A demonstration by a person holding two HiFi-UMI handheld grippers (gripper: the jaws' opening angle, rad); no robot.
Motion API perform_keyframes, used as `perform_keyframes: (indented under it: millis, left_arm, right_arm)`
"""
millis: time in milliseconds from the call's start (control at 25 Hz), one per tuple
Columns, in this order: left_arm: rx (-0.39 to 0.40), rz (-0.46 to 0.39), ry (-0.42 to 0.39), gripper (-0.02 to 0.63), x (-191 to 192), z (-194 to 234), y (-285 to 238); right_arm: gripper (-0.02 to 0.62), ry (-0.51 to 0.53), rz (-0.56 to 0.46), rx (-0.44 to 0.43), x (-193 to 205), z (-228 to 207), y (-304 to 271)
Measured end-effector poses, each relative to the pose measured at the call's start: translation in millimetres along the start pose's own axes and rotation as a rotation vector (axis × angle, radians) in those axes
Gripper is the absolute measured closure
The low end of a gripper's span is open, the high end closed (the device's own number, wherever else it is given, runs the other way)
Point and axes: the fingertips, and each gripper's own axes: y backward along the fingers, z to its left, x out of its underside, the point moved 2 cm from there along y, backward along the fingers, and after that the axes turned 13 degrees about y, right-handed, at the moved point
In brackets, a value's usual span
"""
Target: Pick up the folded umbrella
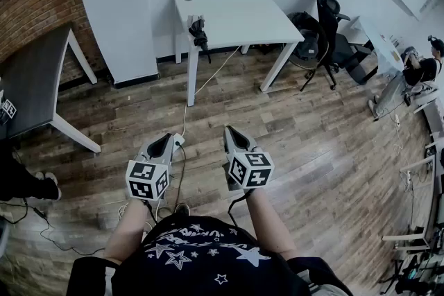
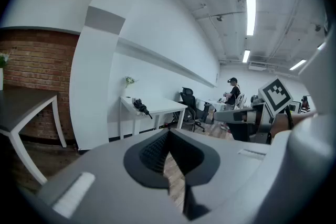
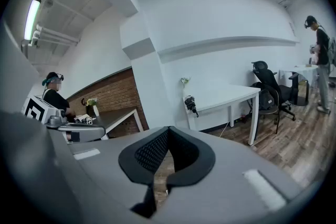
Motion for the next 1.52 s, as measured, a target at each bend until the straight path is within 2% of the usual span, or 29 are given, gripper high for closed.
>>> perform_keyframes:
  millis: [600,880,1160,1520]
  left_arm:
    - [0.027,0.025,0.005,0.603,-13.4,54.3,-7.5]
    - [0.010,0.035,0.047,0.603,-16.2,85.4,-12.1]
    - [0.005,0.033,0.047,0.603,-22.9,94.9,-29.8]
    - [-0.072,0.039,0.047,0.603,-39.0,111.7,-83.8]
  right_arm:
    - [0.579,-0.019,0.019,-0.011,0.9,28.9,-37.8]
    - [0.578,-0.100,0.033,0.019,15.3,30.5,-48.0]
    - [0.578,-0.123,0.029,0.051,13.3,5.9,-64.5]
    - [0.578,-0.143,0.016,-0.006,-3.9,-41.4,-136.7]
